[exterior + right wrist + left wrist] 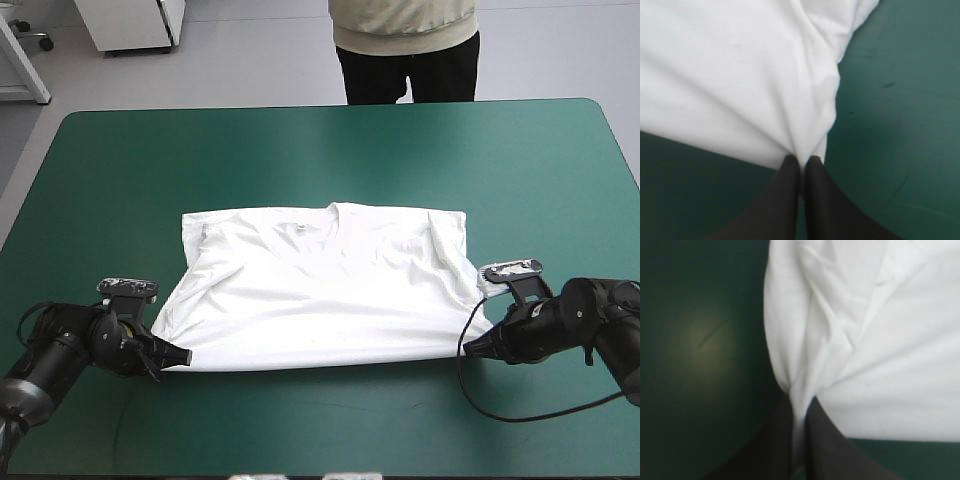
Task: Fold the cloth
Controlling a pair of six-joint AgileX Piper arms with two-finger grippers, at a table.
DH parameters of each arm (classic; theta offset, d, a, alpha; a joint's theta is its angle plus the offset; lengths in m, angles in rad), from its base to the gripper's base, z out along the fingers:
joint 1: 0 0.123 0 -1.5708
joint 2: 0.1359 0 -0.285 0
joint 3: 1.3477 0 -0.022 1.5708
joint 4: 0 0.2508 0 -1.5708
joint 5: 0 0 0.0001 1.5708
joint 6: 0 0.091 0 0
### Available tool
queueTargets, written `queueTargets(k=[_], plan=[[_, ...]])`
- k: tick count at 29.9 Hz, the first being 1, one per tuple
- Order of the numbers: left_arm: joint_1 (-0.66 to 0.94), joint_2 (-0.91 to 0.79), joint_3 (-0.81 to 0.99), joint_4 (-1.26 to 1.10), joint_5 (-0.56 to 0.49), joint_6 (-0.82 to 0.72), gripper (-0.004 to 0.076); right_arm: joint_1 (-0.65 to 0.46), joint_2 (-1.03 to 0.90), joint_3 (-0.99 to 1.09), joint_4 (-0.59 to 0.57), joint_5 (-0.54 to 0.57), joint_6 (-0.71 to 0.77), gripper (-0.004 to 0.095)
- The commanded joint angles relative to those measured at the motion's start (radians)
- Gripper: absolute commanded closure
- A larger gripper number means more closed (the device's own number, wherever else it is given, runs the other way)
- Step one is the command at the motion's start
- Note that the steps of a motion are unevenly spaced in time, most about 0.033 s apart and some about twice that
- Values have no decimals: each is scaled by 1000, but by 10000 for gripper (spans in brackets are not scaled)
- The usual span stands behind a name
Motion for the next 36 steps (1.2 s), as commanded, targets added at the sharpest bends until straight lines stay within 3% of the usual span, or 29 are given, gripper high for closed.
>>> queueTargets(k=[1,5,9,23,36], plan=[[1,-69,-38,28,68,6,733,0,-84,-21,-9,34,3,925],[1,-86,-109,26,81,23,733,0,-114,-67,18,27,3,925],[1,-49,-224,24,20,26,733,0,-69,-149,18,-1,-1,925],[1,360,-566,28,-186,30,733,-2,308,-528,-2,-78,-49,925],[1,667,-817,24,-233,30,733,-51,619,-829,8,-83,-63,925]])
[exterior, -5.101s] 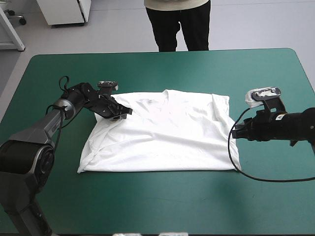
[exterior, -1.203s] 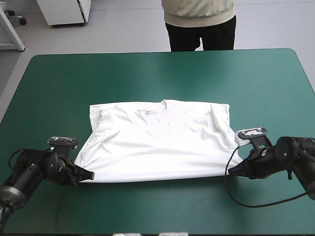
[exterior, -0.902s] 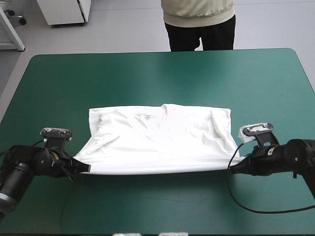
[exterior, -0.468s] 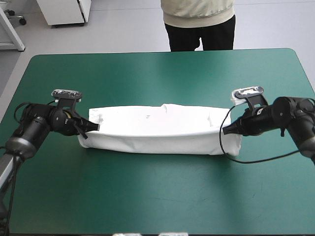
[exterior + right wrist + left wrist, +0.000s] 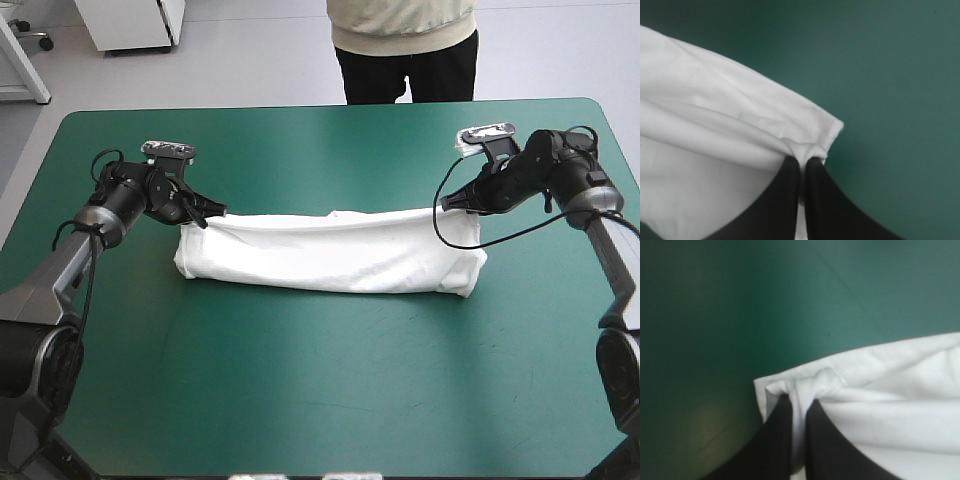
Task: Fold the cloth
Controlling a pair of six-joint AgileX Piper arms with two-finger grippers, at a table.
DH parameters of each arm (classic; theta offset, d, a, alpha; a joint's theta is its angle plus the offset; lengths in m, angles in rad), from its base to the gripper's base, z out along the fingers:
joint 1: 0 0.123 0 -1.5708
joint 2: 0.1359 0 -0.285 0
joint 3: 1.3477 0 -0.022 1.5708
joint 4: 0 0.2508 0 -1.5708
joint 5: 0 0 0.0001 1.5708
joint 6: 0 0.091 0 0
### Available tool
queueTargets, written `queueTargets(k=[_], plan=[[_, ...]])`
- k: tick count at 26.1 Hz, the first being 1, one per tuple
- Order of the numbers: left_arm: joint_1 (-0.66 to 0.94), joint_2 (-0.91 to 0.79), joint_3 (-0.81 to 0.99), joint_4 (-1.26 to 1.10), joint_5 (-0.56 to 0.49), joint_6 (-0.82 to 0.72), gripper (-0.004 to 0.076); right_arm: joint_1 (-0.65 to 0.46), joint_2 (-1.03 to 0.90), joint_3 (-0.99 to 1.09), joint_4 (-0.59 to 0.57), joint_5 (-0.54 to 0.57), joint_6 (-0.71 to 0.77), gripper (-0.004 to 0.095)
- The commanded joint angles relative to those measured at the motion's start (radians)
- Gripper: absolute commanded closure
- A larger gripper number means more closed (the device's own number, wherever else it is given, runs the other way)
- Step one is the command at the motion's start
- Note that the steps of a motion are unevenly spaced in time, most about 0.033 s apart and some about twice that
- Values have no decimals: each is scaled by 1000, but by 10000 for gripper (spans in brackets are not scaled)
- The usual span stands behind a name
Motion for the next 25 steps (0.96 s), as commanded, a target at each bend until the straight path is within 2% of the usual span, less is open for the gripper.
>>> queueTargets(k=[1,5,8,10,11,16,17,21,22,25], plan=[[1,10,-70,4,-51,-4,733,-18,27,-79,7,-34,-15,924],[1,46,-80,4,-69,-4,733,-18,91,-104,10,-29,-25,864],[1,53,-81,4,-74,-2,720,-18,107,-105,18,-23,-26,692],[1,53,-87,9,-73,-2,663,-18,104,-105,21,-18,-23,562],[1,51,-110,11,-52,-2,570,-18,86,-113,16,-6,-12,474],[1,26,-211,2,47,20,281,-19,-20,-133,0,1,6,463],[-1,15,-231,-5,59,20,253,-19,-42,-133,-5,1,10,463],[-3,-35,-270,-146,90,127,241,-19,-144,-133,-36,27,42,463],[-11,-59,-270,-264,104,199,243,-26,-183,-131,-40,40,50,463],[-80,-66,-270,-380,166,273,251,-84,-232,-114,-32,103,57,467]])
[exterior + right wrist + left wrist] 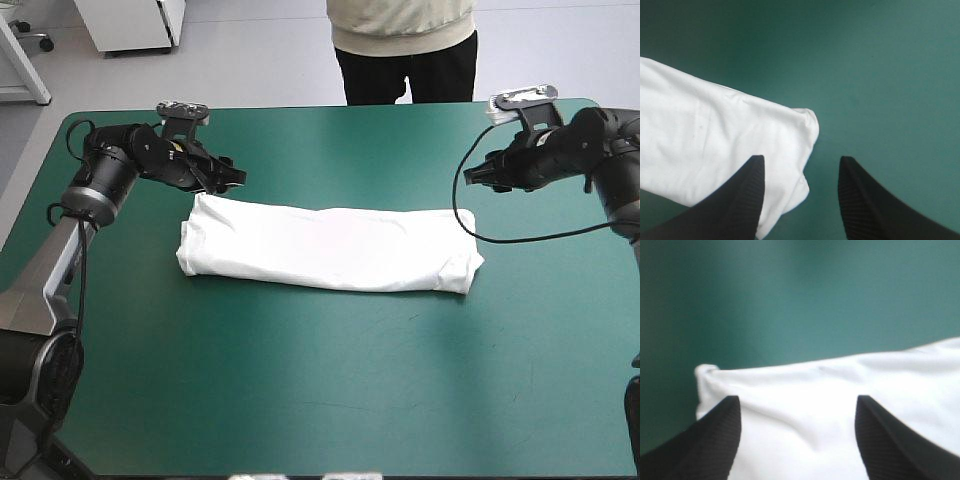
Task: Fold the cloth
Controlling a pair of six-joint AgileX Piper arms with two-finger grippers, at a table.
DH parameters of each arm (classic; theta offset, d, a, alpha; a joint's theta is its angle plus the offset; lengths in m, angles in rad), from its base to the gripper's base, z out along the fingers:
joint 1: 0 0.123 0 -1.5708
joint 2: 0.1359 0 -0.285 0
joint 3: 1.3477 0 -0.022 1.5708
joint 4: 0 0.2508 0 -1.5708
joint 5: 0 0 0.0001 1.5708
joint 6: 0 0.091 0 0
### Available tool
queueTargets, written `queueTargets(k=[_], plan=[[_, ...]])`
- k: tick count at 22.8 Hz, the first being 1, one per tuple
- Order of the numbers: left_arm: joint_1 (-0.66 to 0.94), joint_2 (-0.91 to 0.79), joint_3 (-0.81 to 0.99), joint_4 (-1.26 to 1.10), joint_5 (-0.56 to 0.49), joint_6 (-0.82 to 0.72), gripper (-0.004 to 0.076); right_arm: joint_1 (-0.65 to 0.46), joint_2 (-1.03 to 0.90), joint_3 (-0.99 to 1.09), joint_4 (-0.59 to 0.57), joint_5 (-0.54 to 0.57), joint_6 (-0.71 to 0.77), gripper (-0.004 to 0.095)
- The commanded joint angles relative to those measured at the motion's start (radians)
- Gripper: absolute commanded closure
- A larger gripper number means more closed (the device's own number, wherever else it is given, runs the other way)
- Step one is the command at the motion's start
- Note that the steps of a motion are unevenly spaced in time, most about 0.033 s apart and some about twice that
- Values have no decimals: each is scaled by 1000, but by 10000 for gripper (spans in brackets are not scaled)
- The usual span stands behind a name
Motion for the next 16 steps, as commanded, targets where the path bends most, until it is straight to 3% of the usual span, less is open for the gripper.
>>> queueTargets(k=[1,3,5,11,14,15,16], plan=[[-81,-44,-32,-109,7,59,251,-69,-80,12,4,4,4,467],[-159,-33,-32,-140,-11,76,251,-129,-131,117,16,-34,4,469],[-243,5,-32,-155,-42,80,251,-201,-190,293,115,-99,-43,501],[-290,119,-32,-214,-53,89,260,-234,-231,499,191,-164,-102,533],[-293,173,-32,-293,-58,147,477,-234,-231,499,208,-188,-102,533],[-294,195,-32,-311,-66,160,626,-234,-231,499,217,-196,-110,533],[-294,210,-32,-326,-81,165,726,-234,-231,499,226,-203,-114,533]])
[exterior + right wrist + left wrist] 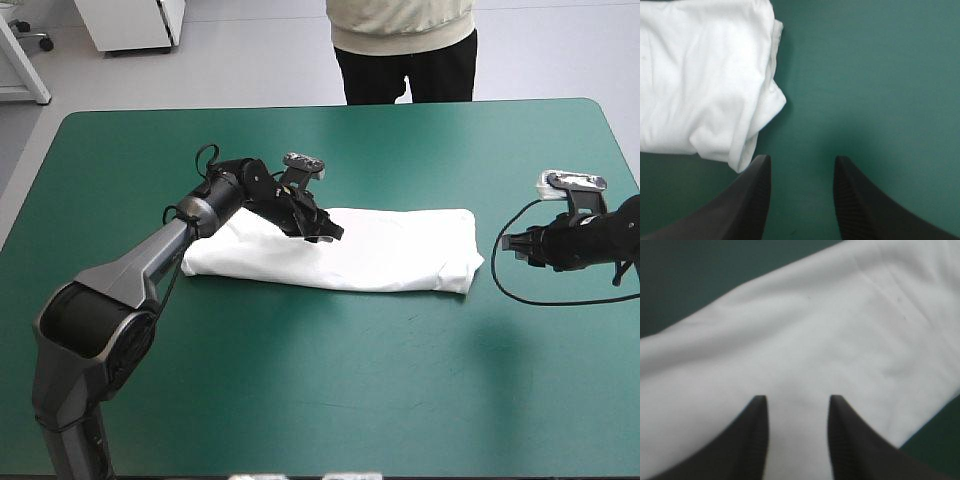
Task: Fold the cloth
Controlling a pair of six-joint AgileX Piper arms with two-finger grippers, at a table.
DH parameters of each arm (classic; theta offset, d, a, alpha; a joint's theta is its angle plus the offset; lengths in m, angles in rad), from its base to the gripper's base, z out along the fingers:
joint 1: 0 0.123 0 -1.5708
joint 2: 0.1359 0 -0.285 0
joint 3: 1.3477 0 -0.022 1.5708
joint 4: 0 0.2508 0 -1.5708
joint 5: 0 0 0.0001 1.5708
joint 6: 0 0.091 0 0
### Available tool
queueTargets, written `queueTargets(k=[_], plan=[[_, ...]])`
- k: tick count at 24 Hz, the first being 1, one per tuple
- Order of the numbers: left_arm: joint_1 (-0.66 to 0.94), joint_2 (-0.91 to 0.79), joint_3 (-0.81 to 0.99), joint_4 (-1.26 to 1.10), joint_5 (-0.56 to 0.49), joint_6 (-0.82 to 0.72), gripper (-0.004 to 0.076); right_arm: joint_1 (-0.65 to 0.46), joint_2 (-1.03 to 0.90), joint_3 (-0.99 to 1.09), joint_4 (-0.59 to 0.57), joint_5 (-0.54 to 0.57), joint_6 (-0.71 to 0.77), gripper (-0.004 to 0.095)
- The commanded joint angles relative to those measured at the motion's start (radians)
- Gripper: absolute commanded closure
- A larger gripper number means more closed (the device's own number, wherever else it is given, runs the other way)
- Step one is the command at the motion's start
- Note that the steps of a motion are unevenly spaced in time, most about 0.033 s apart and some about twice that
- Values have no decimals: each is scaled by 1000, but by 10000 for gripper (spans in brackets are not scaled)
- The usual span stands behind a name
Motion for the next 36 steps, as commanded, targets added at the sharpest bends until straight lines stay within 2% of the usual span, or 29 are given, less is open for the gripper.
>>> queueTargets(k=[1,9,10,13,14,19,21,23,26,29,32,34,35,36], plan=[[-9,0,-32,-106,-68,45,723,-8,-34,-24,58,-63,-20,534],[-9,77,-32,-136,-87,45,733,-8,-20,-24,168,-66,-133,504],[-9,79,-32,-136,-88,45,733,-8,-8,-24,206,-66,-165,471],[-9,81,-32,-134,-86,48,733,-8,96,-24,377,-69,-263,229],[-9,81,-32,-134,-84,48,733,-8,118,-24,408,-69,-275,212],[-9,81,-32,-134,-69,48,733,-8,329,-24,530,-64,-368,210],[-9,81,-32,-134,-69,48,733,0,389,-24,534,-34,-376,210],[-9,81,-32,-134,-69,48,733,26,438,-24,514,2,-376,244],[-9,81,-32,-131,-69,48,733,99,469,-24,491,20,-376,373],[-9,81,-32,-128,-69,48,733,121,469,-24,477,12,-373,476],[-9,81,-32,-122,-62,48,733,119,467,-27,477,2,-365,679],[-9,81,-32,-119,-60,48,733,109,463,-26,484,-7,-374,870],[-9,81,-32,-114,-60,48,733,107,460,-26,484,-19,-377,923],[-9,81,-32,-107,-60,48,733,103,456,-26,487,-28,-375,909]])
